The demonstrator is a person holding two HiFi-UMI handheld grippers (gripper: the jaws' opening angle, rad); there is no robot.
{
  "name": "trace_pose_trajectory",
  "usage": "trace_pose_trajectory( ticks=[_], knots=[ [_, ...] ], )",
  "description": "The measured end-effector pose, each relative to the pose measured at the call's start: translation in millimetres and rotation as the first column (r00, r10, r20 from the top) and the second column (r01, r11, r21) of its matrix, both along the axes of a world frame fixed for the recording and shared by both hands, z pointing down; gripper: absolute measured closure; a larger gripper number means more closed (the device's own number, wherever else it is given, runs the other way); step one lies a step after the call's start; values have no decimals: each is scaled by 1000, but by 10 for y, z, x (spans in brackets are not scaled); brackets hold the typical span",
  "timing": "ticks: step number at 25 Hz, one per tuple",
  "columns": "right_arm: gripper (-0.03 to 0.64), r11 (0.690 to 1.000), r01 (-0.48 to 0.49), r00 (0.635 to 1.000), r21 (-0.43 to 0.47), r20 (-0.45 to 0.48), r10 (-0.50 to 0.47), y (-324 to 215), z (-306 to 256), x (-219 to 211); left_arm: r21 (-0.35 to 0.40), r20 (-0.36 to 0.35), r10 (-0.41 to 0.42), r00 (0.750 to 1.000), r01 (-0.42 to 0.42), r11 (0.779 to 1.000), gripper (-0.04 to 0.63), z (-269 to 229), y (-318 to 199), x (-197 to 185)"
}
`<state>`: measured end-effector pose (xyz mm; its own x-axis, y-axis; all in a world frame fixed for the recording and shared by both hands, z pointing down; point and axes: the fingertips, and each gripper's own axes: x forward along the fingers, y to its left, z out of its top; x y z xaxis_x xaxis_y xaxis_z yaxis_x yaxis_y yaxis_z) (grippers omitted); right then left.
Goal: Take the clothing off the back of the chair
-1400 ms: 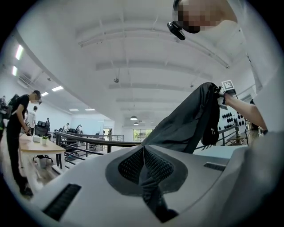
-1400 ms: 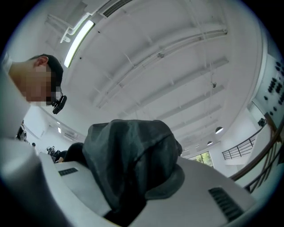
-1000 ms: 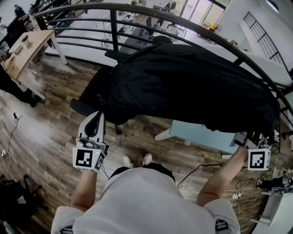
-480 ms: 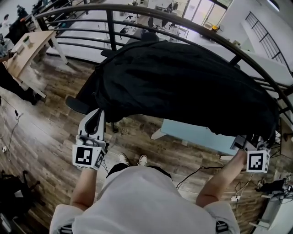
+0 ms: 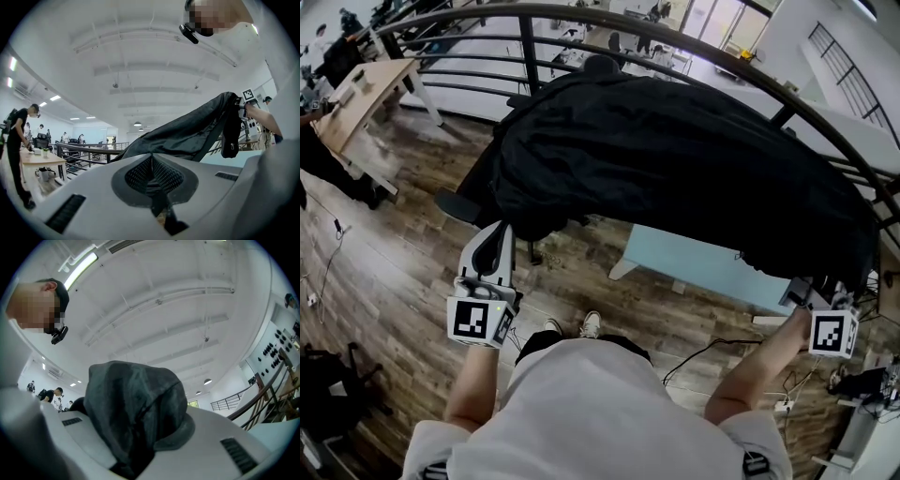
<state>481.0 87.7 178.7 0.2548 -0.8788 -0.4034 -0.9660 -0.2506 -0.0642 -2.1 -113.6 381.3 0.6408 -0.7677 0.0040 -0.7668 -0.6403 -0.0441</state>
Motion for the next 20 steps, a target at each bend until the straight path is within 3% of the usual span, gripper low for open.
trace_pose_trajectory(
  ticks=[7,12,15,20],
  knots=[
    [532,999,29,999,19,13,-30,373,-66,-564,5,-34,76,997,-76,997,568,-65,171,-45],
    [532,977,209,978,-46,28,-208,112,182,-1449,-23,-29,90,996,-90,996,568,56,248,-315],
    [532,907,397,916,-144,-5,-401,-245,453,-2178,-39,-29,77,997,-78,996,568,101,288,-448],
    [532,711,681,728,-177,50,-684,-769,744,-3283,-53,-15,4,1000,-4,999,568,69,302,-743]
  ],
)
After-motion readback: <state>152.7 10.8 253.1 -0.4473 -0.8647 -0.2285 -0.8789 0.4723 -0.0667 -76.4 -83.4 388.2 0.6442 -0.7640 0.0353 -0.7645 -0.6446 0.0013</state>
